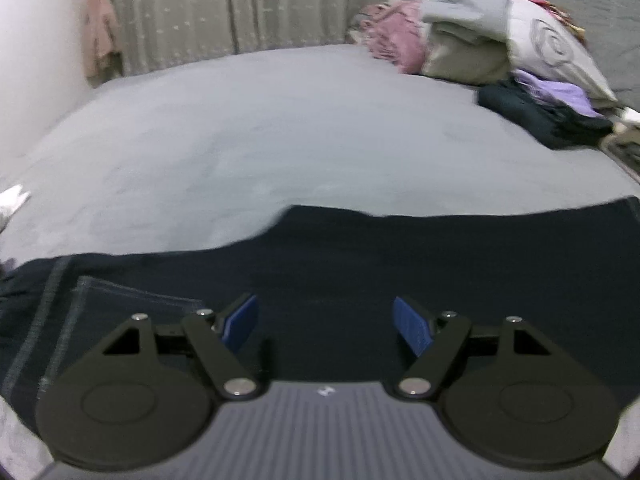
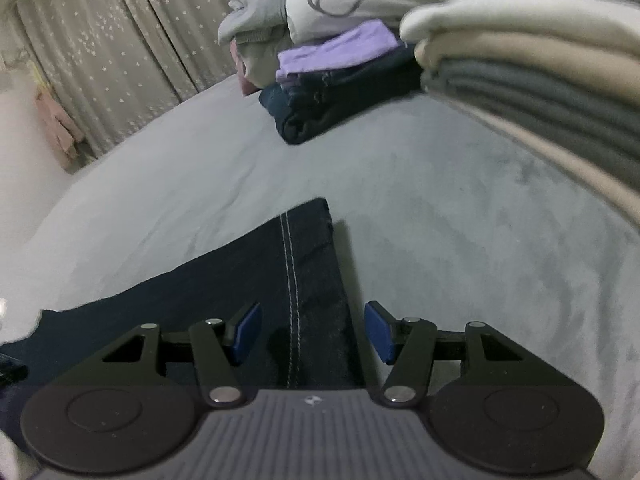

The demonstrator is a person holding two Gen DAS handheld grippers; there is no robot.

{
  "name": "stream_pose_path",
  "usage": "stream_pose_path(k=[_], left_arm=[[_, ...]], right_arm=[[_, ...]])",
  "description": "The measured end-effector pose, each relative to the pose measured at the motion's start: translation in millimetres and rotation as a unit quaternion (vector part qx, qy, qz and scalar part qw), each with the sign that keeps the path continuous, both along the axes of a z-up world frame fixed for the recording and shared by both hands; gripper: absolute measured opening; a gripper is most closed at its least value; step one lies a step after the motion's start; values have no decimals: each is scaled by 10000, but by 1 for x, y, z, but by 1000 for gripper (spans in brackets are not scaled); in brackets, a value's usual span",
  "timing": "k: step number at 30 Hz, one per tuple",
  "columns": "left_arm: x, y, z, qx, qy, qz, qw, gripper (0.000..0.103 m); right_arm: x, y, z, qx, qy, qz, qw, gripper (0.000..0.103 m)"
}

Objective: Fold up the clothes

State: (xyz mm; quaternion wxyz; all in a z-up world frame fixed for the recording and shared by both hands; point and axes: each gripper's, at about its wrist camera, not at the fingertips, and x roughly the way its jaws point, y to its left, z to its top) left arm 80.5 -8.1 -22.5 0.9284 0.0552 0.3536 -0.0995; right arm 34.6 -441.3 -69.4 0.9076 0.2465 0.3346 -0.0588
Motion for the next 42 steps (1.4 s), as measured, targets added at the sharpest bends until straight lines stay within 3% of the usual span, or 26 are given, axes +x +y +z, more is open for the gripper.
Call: stream_pose_path(k=[6,13,16,21,24,28,32,38,41,42], left_arm=[[-17,-54,0,-160,73,-543,9984,80],[-50,-118,0,-401,-187,-1463,9883,86],[-70,-148,-2,-252,-462,-2168,9748,86],[-107,-195,-9,376,-1145,-3291,9366,85],[-113,-220,-15,627,-1269,-3621,9213,83],[-120,-248,-23,736,-1263,-3889,9096,81],[-115,-275,-30,728,-1158,-4051,9040,79],[-116,-303,-40,876,-1178,-4207,8952,73],[-114,-308,-42,838,-1167,-4159,8980,68],[-112,-308,-42,816,-1142,-4133,8997,60]], right_arm=[[-3,-15,-3,455,7,220,9987,58],[-7,-25,-2,818,199,258,9961,60],[-9,-26,-1,931,272,252,9950,62],[-11,-31,-5,1247,438,409,9904,62],[-14,-34,-9,1412,458,522,9875,62],[-20,-40,-16,1698,428,554,9830,59],[-26,-50,-21,2222,282,483,9734,57],[-29,-52,-15,2460,86,500,9679,56],[-31,-51,-8,2496,-63,574,9666,56],[-31,-51,-7,2507,-100,599,9662,57]])
